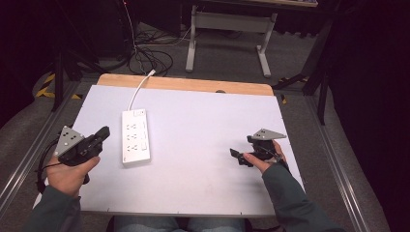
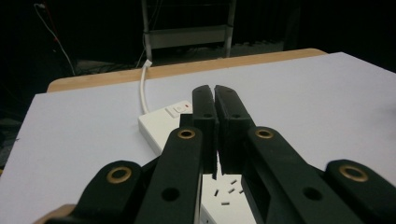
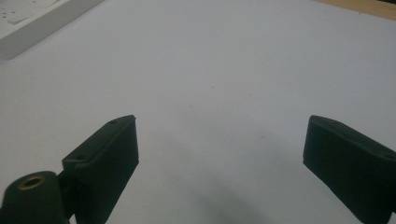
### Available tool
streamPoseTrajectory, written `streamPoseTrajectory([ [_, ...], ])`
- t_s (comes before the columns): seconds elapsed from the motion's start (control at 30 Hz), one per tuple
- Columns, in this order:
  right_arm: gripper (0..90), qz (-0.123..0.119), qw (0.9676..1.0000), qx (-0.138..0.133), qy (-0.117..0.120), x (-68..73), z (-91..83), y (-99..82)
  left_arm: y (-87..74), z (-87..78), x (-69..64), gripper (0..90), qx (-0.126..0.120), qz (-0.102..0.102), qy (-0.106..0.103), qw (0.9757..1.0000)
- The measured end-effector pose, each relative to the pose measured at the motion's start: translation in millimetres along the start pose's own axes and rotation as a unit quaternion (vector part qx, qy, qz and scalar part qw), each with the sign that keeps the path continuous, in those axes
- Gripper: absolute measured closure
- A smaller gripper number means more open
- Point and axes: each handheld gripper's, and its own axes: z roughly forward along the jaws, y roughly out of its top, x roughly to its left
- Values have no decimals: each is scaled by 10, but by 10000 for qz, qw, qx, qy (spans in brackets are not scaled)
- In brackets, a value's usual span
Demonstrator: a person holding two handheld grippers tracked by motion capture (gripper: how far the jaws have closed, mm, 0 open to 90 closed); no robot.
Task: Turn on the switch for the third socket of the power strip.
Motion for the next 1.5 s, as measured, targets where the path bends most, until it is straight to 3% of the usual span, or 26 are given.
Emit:
streamPoseTrajectory([
  [0.23,109,3,10000,4,6,0,1,0,-11,-18,39,847,-36,-98,101,9999],
  [0.77,109,5,10000,9,-5,0,-1,-1,-19,-25,80,686,-38,-205,253,9995],
  [1.2,109,15,10000,22,5,0,0,-2,-14,-26,99,461,-78,-297,282,9991],
  [1.5,109,16,10000,32,5,-5,6,-4,-11,-14,124,395,-69,-469,350,9983],
])
